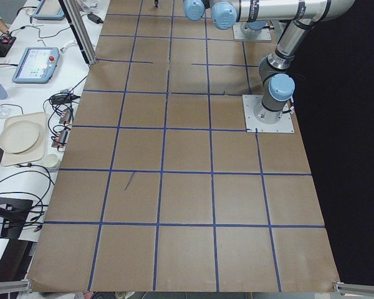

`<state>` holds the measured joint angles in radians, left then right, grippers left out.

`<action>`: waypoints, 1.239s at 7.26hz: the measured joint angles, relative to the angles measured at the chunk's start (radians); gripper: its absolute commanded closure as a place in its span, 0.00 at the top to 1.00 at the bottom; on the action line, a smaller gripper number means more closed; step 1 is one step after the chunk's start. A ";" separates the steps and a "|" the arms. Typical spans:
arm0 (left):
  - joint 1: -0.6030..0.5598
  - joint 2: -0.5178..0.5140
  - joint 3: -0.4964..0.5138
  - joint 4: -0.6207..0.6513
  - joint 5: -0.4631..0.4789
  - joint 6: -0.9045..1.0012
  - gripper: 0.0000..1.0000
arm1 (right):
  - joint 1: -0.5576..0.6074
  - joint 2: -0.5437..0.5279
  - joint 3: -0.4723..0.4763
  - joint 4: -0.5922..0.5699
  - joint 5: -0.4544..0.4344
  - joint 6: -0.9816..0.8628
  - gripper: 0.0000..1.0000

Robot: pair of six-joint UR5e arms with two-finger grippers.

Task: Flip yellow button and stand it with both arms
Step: 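Close the right gripper on the yellow cap and open the left gripper, then carry the yellow button with the right gripper while the left arm withdraws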

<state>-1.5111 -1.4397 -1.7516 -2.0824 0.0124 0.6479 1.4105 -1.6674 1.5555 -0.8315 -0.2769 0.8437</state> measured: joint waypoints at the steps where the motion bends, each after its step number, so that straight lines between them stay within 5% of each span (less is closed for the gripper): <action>1: 0.000 0.001 0.001 0.000 0.003 0.002 0.99 | -0.001 0.000 0.000 0.000 0.001 0.000 0.20; 6: 0.001 -0.003 0.012 0.023 0.053 -0.059 1.00 | -0.020 0.003 -0.004 -0.002 -0.025 0.001 0.19; 9: 0.002 -0.012 0.019 0.292 0.079 -0.415 0.99 | -0.120 0.003 -0.028 -0.089 -0.262 -0.017 0.19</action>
<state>-1.5095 -1.4516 -1.7327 -1.7907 0.0913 0.2331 1.2905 -1.6642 1.5276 -0.9207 -0.5389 0.8263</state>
